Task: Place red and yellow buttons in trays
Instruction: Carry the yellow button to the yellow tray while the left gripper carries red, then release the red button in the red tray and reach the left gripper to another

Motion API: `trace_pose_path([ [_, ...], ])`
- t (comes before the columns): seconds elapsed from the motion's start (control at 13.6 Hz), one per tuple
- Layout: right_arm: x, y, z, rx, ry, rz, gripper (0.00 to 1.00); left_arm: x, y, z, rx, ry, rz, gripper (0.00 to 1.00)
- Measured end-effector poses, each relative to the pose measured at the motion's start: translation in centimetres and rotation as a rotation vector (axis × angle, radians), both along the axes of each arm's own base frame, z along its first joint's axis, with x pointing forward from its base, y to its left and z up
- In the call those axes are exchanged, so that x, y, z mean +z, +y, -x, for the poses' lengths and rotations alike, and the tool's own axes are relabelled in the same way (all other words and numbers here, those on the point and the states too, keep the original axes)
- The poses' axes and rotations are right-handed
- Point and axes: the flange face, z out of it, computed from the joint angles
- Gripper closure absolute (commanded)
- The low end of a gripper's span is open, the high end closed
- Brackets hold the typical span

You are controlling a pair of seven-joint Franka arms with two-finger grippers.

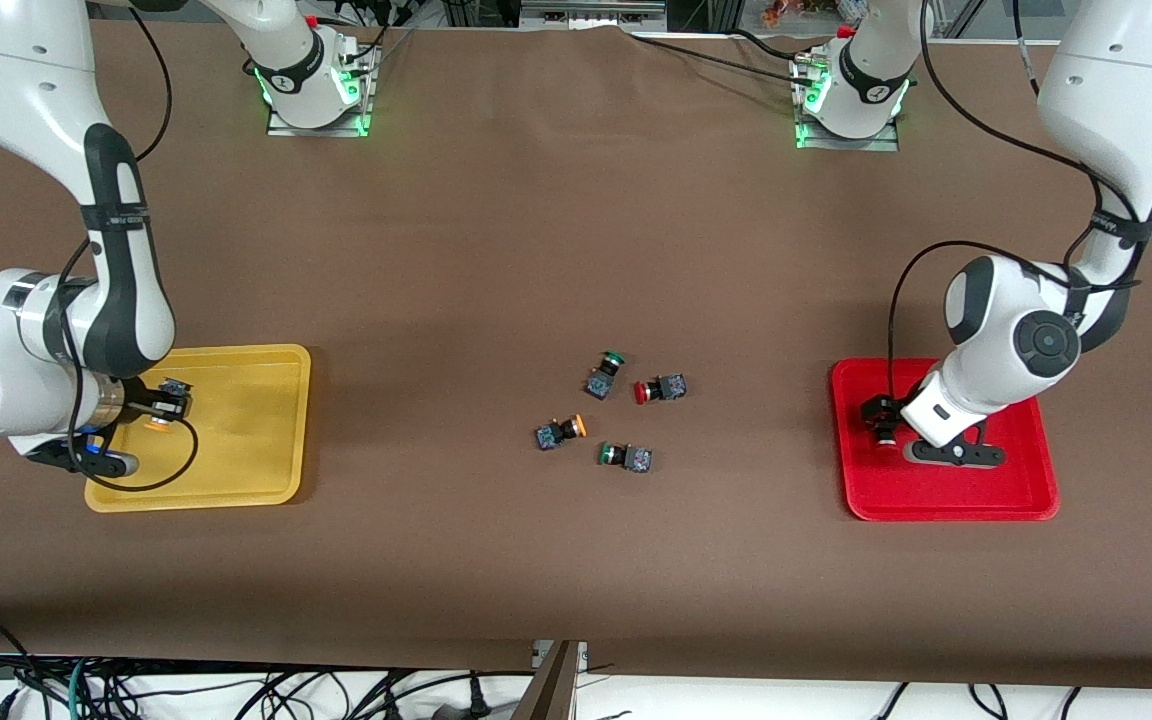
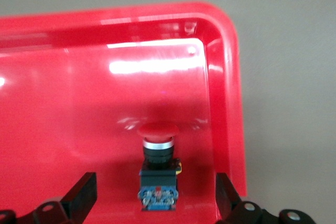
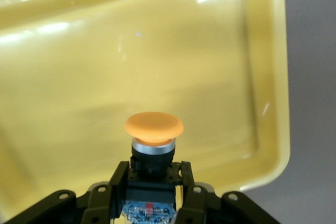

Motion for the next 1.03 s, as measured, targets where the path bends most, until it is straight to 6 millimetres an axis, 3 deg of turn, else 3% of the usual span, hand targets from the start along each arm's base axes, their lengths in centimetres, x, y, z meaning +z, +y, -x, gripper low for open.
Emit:
trace_pose_path([
  [0.15, -2.2, -2.3, 1.0, 0.028, -0.009, -0.005, 0.96, 4.1, -0.6, -0.2, -0.01, -0.004, -0.019, 0.0],
  [0.37, -4.1, -3.7, 1.8, 0.05, -0.016, -0.007, 0.96, 8.0, -4.6, 0.3, -0.071, -0.024, -0.014, 0.0],
  [0.81, -6.3, -3.7, 2.0, 0.08, -0.029, -0.056, 0.93, 10.4, -18.7, 3.1, -0.294, -0.05, 0.064, 0.0],
  [0.88, -6.3, -3.9, 2.0, 0.082, -0.031, -0.057, 0.83, 10.3, -21.4, 3.8, -0.336, -0.048, 0.07, 0.0],
  [0.96, -6.3, -4.0, 2.0, 0.083, -0.032, -0.059, 0.65, 9.9, -23.9, 4.3, -0.385, -0.048, 0.067, 0.0],
  [1.03, -6.3, -4.0, 2.0, 0.083, -0.033, -0.06, 0.27, 9.2, -26.0, 4.7, -0.449, -0.057, 0.039, 0.0],
])
